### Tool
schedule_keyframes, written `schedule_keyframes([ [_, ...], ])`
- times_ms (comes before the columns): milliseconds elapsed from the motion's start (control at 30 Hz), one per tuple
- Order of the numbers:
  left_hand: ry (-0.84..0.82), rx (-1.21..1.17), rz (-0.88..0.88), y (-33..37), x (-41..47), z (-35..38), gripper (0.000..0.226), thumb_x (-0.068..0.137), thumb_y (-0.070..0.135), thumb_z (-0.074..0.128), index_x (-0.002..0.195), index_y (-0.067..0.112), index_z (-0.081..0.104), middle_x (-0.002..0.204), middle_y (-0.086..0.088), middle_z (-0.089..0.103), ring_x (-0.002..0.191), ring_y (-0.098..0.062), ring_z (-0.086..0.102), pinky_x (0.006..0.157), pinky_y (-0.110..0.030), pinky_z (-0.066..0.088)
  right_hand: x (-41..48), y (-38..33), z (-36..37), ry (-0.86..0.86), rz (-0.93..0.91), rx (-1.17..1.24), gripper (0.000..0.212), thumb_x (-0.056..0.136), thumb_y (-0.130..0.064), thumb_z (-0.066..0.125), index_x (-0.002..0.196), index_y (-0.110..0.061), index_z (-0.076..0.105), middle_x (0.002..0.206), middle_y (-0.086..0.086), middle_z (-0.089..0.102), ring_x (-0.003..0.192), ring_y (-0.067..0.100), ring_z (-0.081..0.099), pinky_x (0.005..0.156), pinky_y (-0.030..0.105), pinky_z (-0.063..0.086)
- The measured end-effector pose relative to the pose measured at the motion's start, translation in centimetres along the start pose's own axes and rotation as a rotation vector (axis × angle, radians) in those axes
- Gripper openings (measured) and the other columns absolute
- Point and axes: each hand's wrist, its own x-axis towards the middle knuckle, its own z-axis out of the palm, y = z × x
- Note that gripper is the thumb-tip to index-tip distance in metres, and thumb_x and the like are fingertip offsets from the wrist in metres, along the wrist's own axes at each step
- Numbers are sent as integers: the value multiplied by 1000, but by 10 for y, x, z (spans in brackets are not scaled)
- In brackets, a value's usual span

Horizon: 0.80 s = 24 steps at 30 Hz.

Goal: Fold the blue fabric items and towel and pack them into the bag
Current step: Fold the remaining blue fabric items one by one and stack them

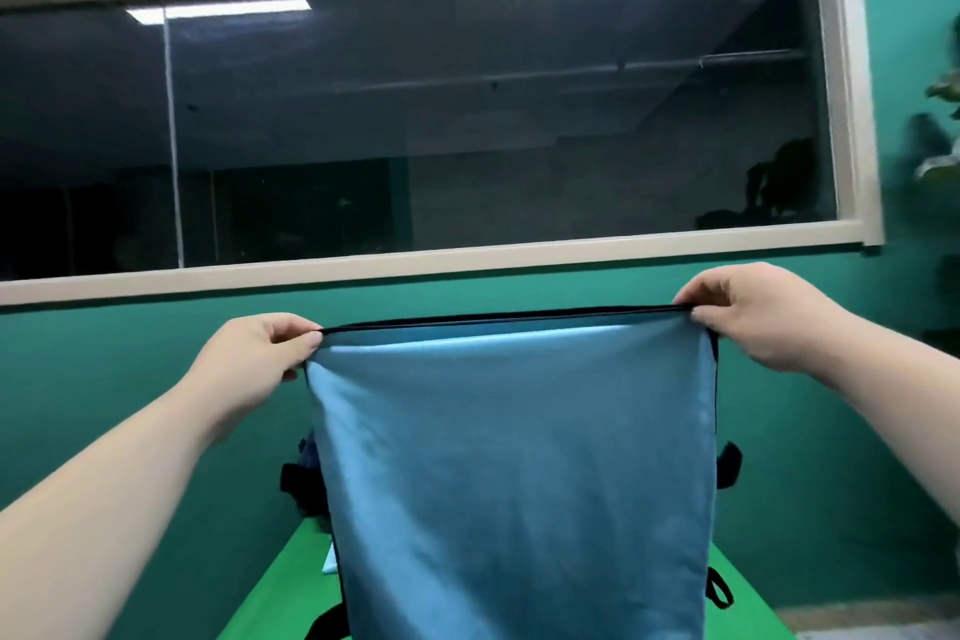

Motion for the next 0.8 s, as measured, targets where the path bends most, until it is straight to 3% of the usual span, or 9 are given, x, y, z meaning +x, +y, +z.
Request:
schedule_keyframes([
  [200, 1, -85, 3, 5, -3, 2, 10, 90, 26, 72, 81, 24, 77, 85, 6, 75, 80, -17, 63, 82, -34, 53, 3, 9, -6, -14, 38, 69, 19, 91, -12, 67, 84, -29, 72, 77, -15, 73, 80, 10, 70, 73, 28, 56],
  [333, -8, -94, 15, 5, -7, 5, 8, 90, 22, 73, 83, 19, 77, 86, 2, 74, 77, -16, 59, 76, -31, 49, 3, 18, -3, -18, 57, 96, 16, 89, -16, 71, 83, -31, 74, 74, -22, 72, 79, 3, 67, 71, 23, 48],
  [500, -9, -69, -2, -8, -10, 12, 6, 88, 17, 74, 83, 20, 77, 80, 2, 73, 73, -15, 58, 73, -28, 49, 2, 33, 12, -51, 97, 241, 9, 86, -14, 76, 83, -23, 77, 78, -8, 76, 80, 18, 73, 85, 40, 56],
  [633, -40, -23, -32, -29, -7, 25, 6, 87, 16, 76, 85, 21, 77, 70, 9, 71, 66, -11, 56, 68, -25, 45, 5, 51, 35, -99, 119, 413, 8, 84, -6, 76, 84, -13, 77, 83, 5, 77, 79, 21, 71, 86, 38, 57],
  [700, -55, -1, -48, -46, -2, 34, 6, 87, 17, 75, 85, 22, 77, 64, 14, 69, 65, -13, 53, 70, -27, 44, 8, 64, 53, -122, 157, 547, 8, 84, 1, 74, 85, -6, 76, 83, 9, 75, 79, 20, 68, 79, 29, 59],
  [800, -87, -17, -105, -77, 10, 52, 3, 88, 15, 73, 88, 17, 75, 62, 6, 64, 63, -18, 47, 66, -29, 42, 16, 82, 87, -167, 220, 644, 6, 84, 3, 72, 85, -3, 73, 79, 8, 71, 76, 17, 65, 71, 22, 58],
])
